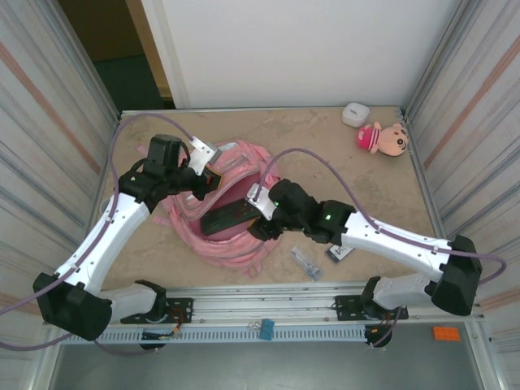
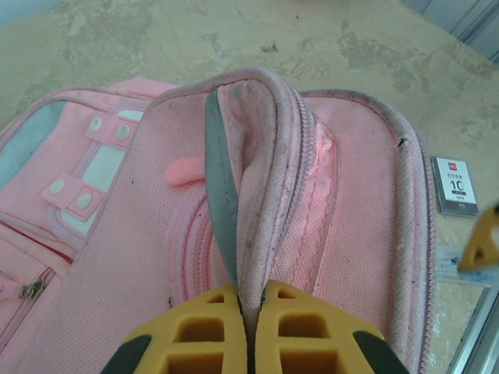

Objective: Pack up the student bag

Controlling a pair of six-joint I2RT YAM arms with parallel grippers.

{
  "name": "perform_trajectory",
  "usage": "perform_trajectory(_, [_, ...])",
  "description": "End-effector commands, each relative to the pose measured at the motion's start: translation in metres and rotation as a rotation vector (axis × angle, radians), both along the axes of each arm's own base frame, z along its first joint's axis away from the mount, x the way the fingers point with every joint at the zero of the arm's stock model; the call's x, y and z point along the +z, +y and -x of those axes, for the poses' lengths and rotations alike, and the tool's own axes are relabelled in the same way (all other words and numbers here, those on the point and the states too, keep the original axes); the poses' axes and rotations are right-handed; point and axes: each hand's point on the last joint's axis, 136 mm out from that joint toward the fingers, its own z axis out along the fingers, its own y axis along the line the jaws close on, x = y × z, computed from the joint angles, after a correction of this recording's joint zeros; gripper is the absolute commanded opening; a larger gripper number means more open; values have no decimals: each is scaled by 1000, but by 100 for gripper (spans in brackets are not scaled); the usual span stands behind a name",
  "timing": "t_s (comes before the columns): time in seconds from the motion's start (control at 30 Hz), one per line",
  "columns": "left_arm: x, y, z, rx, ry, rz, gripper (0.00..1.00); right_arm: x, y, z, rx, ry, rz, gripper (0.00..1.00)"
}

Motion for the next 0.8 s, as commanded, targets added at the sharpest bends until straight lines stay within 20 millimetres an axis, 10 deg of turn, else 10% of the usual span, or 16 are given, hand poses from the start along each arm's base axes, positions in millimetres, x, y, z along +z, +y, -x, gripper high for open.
perform_trajectory(0.0, [58, -11, -6, 10, -159, 145, 0, -10, 20, -10, -275, 215, -173, 49])
perform_trajectory(0.43, [85, -19, -10, -11, -196, 220, 0, -77, 56, -42, -651, 474, -321, 42])
perform_trajectory(0.77, [94, -22, -6, -28, -212, 260, 0, -65, 104, -122, -612, 383, -499, 42])
